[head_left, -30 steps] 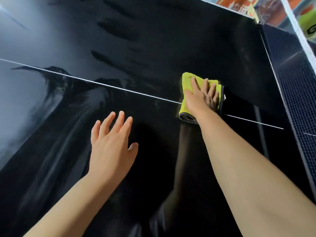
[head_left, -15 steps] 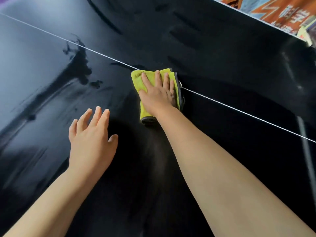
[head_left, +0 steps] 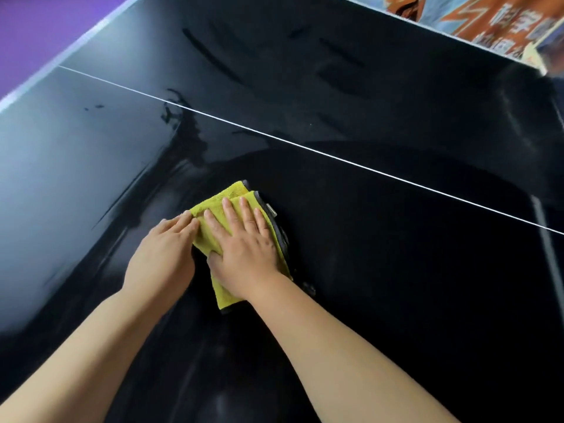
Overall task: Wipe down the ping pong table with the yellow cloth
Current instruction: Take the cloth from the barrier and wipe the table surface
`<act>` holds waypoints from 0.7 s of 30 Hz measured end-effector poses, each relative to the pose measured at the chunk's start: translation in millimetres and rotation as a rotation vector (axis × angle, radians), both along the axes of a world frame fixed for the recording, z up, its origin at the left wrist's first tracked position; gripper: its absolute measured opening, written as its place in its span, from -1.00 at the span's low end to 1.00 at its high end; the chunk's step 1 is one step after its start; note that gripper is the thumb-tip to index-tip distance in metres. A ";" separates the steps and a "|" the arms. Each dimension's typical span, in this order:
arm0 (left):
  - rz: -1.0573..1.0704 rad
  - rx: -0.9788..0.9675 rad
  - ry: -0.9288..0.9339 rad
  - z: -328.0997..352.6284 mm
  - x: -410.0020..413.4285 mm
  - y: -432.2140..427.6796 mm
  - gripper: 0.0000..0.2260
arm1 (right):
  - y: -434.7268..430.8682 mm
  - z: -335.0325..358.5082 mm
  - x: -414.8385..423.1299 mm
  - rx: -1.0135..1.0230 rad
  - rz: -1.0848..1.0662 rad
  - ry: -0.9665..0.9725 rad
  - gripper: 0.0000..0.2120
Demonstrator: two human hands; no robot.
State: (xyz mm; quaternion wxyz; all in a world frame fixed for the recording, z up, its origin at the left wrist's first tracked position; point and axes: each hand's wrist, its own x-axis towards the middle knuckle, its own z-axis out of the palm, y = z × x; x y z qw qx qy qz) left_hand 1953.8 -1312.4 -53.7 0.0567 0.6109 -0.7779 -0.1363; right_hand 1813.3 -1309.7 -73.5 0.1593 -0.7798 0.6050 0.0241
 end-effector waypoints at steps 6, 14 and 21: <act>-0.162 0.048 0.032 1.7 -75.7 -10.8 -0.47 | 2.5 -0.5 -76.7 -0.032 -0.131 0.008 -0.31; -0.416 0.089 0.022 -4.1 -213.4 -15.1 -0.46 | 41.1 -2.9 -208.7 -0.073 -0.456 0.072 -0.32; -0.592 0.131 -0.021 2.1 -264.9 42.8 -0.46 | 124.6 1.2 -238.4 -0.065 -0.660 0.101 -0.29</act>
